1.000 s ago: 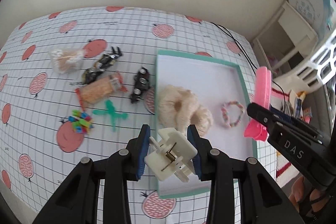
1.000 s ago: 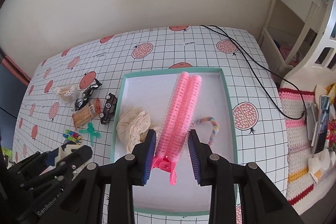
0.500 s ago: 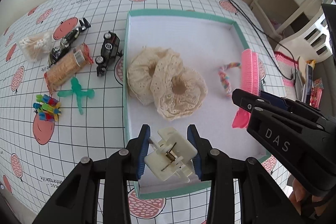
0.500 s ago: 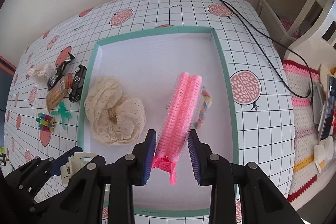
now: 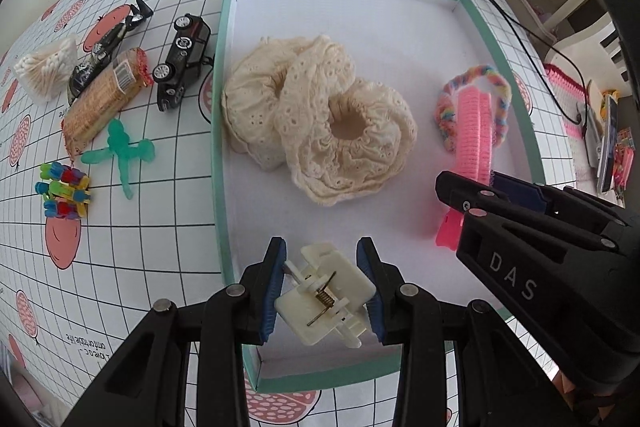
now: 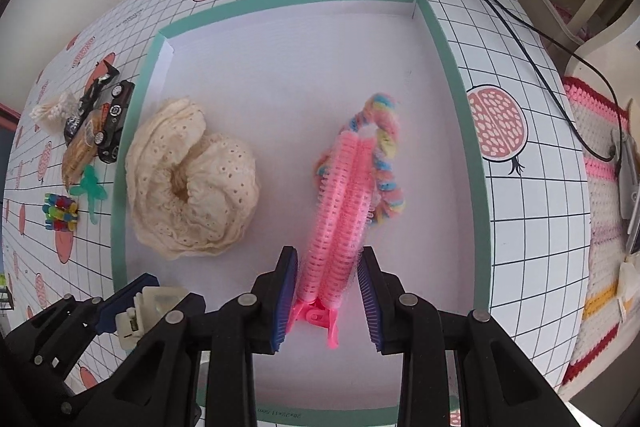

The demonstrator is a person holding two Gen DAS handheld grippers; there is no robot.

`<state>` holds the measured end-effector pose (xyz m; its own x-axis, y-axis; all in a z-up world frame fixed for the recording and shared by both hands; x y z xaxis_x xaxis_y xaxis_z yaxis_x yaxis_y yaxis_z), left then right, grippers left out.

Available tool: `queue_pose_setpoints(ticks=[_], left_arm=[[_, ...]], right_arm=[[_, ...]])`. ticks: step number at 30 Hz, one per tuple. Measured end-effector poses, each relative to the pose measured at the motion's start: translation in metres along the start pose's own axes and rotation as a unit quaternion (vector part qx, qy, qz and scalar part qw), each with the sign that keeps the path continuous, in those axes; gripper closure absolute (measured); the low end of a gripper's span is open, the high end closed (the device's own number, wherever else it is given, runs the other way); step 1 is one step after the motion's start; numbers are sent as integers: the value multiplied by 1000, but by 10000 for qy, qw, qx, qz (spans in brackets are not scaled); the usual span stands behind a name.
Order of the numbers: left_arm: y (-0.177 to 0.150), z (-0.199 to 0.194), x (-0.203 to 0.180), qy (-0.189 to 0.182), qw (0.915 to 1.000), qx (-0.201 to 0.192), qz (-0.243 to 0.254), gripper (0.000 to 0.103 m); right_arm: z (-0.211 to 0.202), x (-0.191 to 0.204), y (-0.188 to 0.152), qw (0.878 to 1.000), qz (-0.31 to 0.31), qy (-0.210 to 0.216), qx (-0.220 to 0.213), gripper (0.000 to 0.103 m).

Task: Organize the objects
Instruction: 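Lower the white clip into the tray with the left tool while the right lowers the curler, open both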

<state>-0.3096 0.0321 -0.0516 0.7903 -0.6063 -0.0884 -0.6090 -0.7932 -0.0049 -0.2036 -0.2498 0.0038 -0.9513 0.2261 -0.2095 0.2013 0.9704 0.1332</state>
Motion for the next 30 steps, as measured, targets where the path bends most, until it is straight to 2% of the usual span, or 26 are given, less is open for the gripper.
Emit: queue_pose_setpoints(ticks=[4, 12, 16, 17, 23, 29, 30], left_arm=[[0, 1, -1, 49, 10000, -30, -12, 65], [-1, -4, 0, -78, 9998, -16, -177, 64], [-2, -13, -3, -156, 9997, -107, -137, 51], [-2, -16, -4, -153, 9997, -134, -133, 50], [-4, -41, -3, -218, 9988, -392, -191, 50], [4, -71, 7, -243, 9959, -783, -391, 50], [5, -74, 6, -217, 9953, -833, -441, 50]], right_arm=[[0, 0, -2, 10000, -65, 11, -3, 70], [-2, -4, -8, 9999, -84, 49, 24, 67], [-10, -6, -11, 9998, -183, 42, -33, 56], [-13, -6, -12, 9998, -190, 41, -56, 55], [-49, -7, -15, 9984, -312, 44, -475, 55], [-83, 1, -2, 9954, -404, 74, -861, 55], [-82, 5, 8, 9952, -422, 80, -881, 55]])
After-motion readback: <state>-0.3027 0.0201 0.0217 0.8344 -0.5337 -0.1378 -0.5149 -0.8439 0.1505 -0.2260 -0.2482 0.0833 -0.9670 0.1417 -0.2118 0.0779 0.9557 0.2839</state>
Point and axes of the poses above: each gripper's, at about its wrist camera, not at the fingertips, and z roughly the way its jaws point, x to its left, y to its top, the point moved 7 cm from there along z, roughly the way its jaws point, and after that the axes turned 9 degrees about x, right-handed, at the moved point
